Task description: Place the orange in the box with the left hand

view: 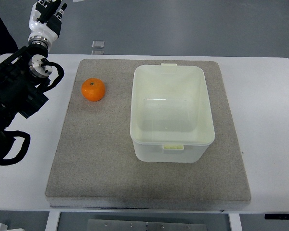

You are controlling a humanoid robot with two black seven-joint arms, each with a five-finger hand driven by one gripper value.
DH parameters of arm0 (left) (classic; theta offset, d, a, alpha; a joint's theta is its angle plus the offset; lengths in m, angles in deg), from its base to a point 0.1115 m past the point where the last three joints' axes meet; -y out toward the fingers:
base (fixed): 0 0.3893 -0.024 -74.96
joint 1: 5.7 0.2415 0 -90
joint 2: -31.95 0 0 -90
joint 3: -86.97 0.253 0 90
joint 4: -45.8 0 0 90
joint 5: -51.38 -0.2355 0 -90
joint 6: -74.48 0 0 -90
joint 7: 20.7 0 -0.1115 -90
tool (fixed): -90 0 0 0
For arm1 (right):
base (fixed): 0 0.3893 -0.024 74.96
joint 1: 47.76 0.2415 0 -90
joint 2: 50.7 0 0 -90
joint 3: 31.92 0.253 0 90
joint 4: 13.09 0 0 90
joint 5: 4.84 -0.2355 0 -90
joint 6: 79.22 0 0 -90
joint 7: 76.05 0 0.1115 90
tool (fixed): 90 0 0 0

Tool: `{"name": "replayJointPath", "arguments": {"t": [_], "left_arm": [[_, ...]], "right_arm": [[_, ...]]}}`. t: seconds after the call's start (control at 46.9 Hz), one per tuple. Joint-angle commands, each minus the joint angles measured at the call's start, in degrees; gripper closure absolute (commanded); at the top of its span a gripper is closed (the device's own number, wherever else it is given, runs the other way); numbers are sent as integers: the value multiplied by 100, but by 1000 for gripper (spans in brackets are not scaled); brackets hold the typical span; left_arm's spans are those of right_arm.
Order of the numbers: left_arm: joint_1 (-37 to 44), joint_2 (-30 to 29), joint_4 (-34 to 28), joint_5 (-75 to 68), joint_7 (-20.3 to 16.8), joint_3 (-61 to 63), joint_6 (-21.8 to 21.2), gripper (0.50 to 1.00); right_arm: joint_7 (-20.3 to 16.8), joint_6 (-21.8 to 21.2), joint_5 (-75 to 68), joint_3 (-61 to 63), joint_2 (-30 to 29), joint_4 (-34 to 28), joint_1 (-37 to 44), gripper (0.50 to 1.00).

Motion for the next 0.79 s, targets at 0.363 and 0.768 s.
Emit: {"name": "replayJointPath", "arguments": {"t": [0.363, 0.768], "left_arm": [[0, 0, 114, -12, -159, 13, 145, 510], [-52, -26, 167, -56, -98, 101, 92, 510]], "right_arm": [[0, 0, 0, 0, 0, 0, 0, 556], [0, 0, 0, 0, 0, 0, 0, 556]]}}
